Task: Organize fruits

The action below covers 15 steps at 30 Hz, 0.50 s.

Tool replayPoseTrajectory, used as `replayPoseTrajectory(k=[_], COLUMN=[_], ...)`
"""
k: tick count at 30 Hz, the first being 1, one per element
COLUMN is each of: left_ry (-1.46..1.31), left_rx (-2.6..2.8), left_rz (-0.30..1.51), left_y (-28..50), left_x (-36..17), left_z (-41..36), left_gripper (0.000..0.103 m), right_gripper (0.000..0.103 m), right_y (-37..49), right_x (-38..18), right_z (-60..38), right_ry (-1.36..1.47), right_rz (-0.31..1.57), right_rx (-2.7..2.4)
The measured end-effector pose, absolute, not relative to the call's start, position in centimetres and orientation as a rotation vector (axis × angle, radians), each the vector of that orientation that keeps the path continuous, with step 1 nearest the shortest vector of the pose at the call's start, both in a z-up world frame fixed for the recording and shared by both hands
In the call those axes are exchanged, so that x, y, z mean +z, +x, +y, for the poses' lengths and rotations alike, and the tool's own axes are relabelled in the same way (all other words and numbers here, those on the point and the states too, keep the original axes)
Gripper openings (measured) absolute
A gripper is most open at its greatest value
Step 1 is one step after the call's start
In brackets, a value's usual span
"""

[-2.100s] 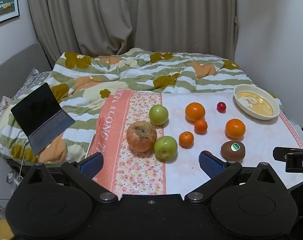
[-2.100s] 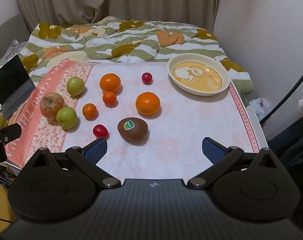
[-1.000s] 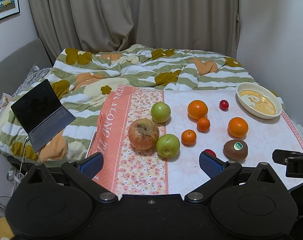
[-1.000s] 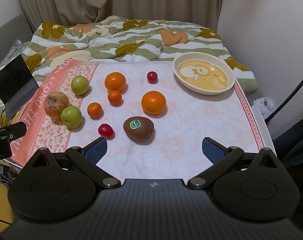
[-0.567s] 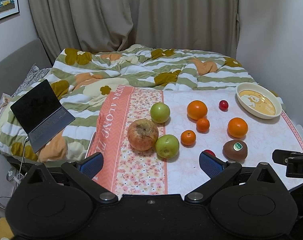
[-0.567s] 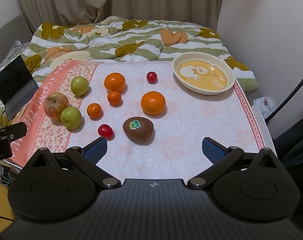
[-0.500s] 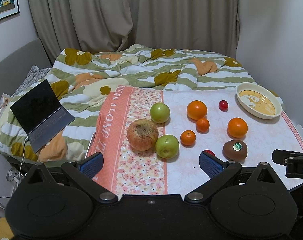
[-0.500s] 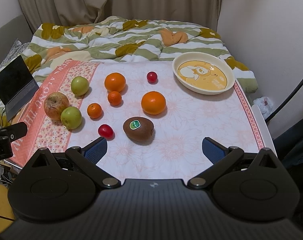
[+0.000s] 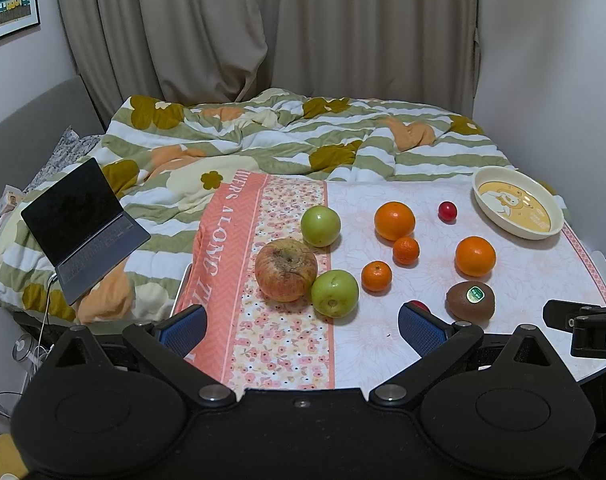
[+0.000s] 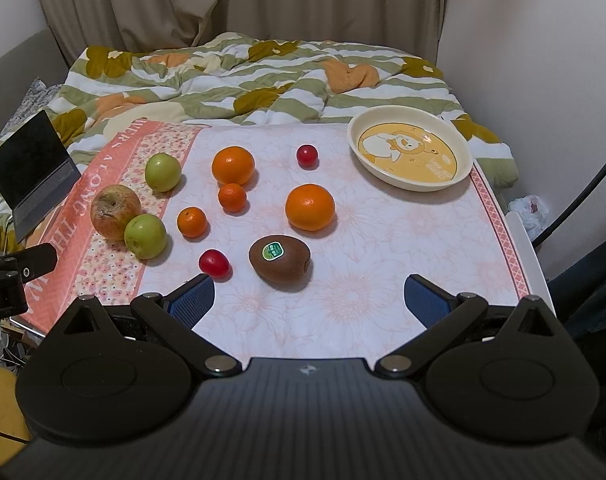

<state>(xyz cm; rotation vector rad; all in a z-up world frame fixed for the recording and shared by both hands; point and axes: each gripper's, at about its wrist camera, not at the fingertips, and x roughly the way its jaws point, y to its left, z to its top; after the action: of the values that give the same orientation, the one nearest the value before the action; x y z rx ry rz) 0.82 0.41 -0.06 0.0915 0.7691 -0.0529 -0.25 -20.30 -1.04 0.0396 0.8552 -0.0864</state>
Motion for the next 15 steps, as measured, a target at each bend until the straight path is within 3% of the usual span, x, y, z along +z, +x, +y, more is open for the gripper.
replayPoseTrajectory(k=[15], left_ry=[0.085], left_rx=[-0.044], left_rz=[0.765], left_y=[0.93], left_x=[0.21], left_z=[0.60], left_gripper=[0.103], right_gripper=[0.103], right_y=[-0.17], right_x=[-0.87], right_z=[-20.18], right_ry=[0.040], right_rz=[0.853], right_rx=[-0.085])
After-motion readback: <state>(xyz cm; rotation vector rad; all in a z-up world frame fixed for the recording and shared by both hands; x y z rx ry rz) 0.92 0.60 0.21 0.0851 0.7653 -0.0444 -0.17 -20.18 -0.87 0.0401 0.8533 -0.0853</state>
